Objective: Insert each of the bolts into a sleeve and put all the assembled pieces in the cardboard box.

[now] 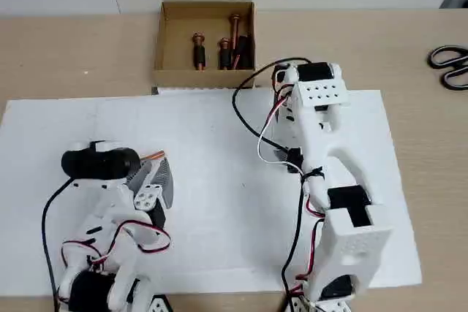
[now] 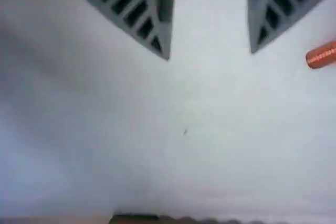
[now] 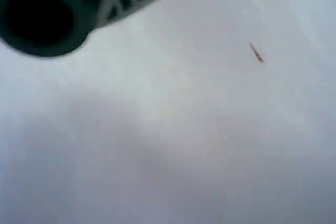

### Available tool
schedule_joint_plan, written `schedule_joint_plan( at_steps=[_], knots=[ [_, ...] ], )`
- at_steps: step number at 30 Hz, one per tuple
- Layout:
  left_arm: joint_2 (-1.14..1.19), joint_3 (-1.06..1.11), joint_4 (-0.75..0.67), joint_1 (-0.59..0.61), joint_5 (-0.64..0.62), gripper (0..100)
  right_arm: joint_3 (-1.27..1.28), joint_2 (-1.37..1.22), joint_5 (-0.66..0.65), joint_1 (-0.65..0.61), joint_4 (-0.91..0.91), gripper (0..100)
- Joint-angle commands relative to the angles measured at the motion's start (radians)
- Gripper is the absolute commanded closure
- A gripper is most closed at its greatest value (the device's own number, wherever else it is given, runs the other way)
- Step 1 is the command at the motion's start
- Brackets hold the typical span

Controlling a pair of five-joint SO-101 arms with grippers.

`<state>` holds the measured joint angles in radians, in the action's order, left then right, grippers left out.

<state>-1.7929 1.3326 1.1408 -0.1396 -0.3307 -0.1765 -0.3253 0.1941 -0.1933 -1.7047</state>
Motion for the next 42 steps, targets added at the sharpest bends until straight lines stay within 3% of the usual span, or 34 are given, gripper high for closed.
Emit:
schedule_joint_plan(
  at_steps=[1, 7, 11, 14, 24, 28, 33, 42],
  knots=[
    [-0.002, -0.101, 0.002, 0.023, 0.011, 90, 0.000, 0.064, -0.006, 0.001, -0.013, 99.5],
    [0.075, -0.260, 0.009, 0.032, 0.064, 92, 0.015, 0.171, -0.008, 0.005, -0.015, 99.5],
    [0.258, -0.443, 0.012, 0.069, 0.089, 99, 0.064, 0.268, -0.008, 0.005, -0.013, 99.5],
    [0.422, -0.599, 0.048, 0.097, 0.158, 99, 0.130, 0.334, -0.011, 0.012, -0.013, 99.5],
    [0.809, -1.101, 0.376, 0.193, 0.503, 99, 0.356, 0.596, -0.009, 0.013, -0.010, 99.5],
    [0.919, -1.162, 0.479, 0.275, 0.565, 99, 0.420, 0.665, -0.011, 0.013, -0.002, 99.5],
    [1.115, -1.184, 0.589, 0.282, 0.565, 99, 0.443, 0.691, -0.012, 0.045, 0.004, 99.5],
    [1.533, -1.288, 0.611, 0.252, 0.605, 99, 0.446, 0.690, -0.014, 0.186, 0.019, 99.5]
  ],
)
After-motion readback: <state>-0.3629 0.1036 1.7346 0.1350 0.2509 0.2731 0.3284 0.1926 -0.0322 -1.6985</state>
